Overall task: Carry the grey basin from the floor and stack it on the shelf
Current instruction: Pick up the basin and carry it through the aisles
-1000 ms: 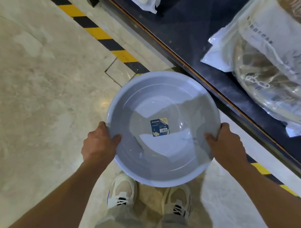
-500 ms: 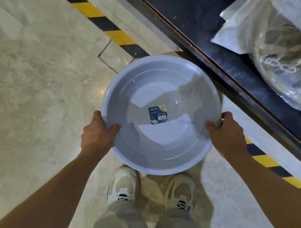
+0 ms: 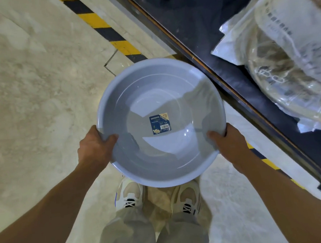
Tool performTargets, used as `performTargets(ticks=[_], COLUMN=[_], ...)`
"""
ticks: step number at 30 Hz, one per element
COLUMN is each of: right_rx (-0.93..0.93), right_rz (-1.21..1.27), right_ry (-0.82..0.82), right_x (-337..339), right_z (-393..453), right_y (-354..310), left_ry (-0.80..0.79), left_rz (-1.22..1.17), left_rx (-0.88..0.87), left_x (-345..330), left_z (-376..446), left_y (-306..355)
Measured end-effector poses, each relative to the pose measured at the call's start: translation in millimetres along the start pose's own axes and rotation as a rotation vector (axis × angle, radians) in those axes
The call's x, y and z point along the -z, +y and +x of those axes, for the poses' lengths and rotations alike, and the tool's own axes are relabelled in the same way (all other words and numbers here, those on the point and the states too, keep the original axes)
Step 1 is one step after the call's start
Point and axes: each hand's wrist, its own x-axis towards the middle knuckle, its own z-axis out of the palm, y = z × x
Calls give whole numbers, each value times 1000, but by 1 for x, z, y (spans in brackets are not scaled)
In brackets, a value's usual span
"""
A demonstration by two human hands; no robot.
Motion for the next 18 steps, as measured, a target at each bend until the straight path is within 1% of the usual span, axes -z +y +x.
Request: performTargets(ticks=[5,8,13,18], right_rx=[44,47,77,66], right_rz=[-49,-50,54,189], right_ry=[42,27,75,134], right_x=[28,51,86,127], right_z=[-44,-78,-154,-257], right_y=[-33,-60,-111,-169], left_ry=[-18,-4,36,80], left_rz=[-52,-86,-98,-123], left_rx=[-62,-92,-186,-294], left_x=[66,114,200,300], left_z=[-40,-66,-117,-182], left_y=[26,39,63,92])
